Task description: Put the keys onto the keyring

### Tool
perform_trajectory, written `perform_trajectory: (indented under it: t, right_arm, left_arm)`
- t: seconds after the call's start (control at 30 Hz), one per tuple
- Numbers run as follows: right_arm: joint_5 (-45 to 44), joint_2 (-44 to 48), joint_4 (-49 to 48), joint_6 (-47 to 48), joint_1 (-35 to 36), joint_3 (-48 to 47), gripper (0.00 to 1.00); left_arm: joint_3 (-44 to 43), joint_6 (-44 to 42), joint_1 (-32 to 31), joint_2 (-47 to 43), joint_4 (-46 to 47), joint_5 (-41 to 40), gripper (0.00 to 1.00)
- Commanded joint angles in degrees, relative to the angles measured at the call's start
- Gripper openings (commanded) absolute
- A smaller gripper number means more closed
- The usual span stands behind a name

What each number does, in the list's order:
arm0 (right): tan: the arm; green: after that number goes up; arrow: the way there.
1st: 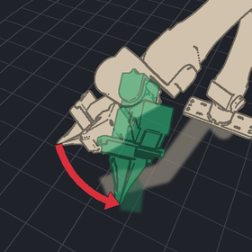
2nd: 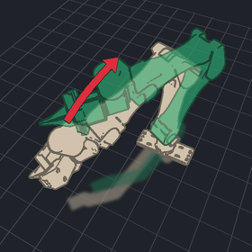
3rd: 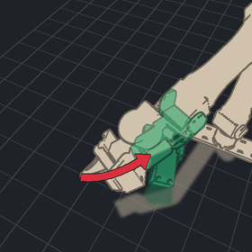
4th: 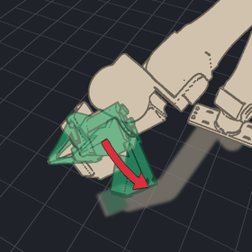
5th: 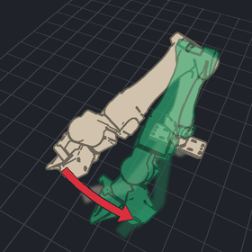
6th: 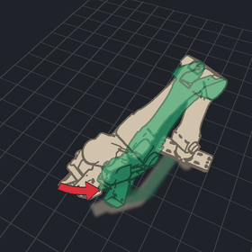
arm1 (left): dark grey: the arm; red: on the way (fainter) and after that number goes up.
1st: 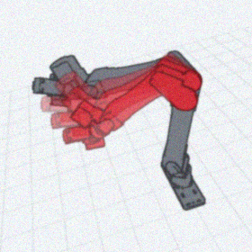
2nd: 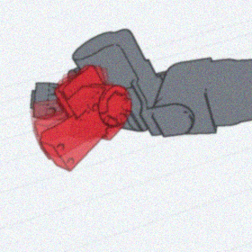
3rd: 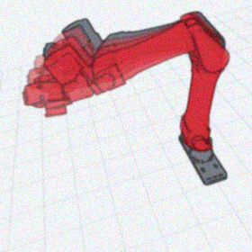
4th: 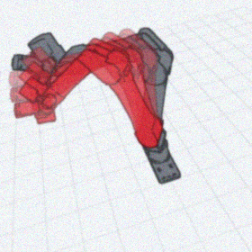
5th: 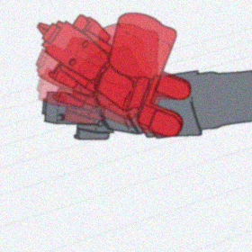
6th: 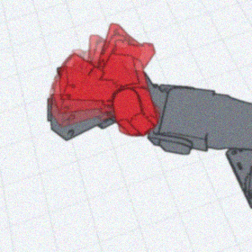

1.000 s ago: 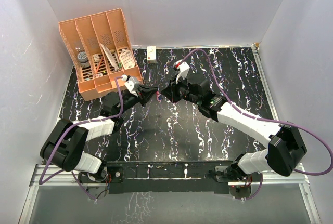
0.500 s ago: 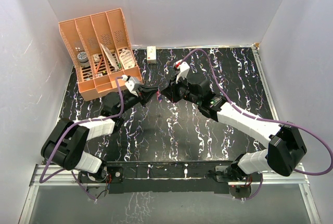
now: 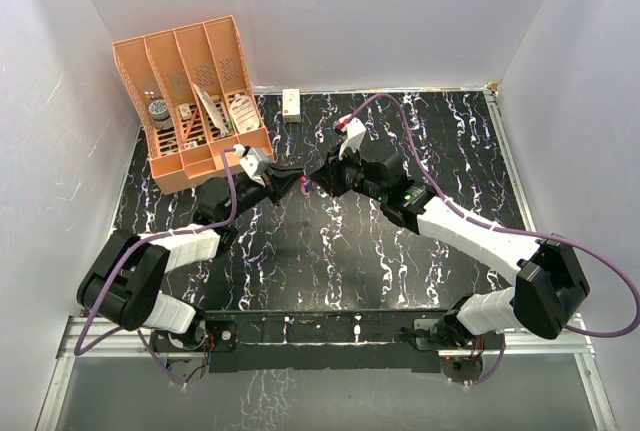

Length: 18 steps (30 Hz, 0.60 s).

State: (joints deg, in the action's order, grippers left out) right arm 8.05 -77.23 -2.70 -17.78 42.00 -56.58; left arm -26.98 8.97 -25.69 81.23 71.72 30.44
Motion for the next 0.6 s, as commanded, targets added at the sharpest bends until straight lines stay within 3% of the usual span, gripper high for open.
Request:
perform_trajectory:
  t: [0.0,0.57]
  right_arm:
    - [-0.37,0.97,-2.24,-0.32,0.34,-2.29,0.00]
    - [1.87,-0.32,-2.54,-0.59,0.29,-3.37,0.00]
  left_arm:
    - [-0.19,-0.90,-0.28,-2.24,2.19,0.33,0.00]
    - [-0.93,-0.55,-0.58,-0.73,3.11,0.48,0.00]
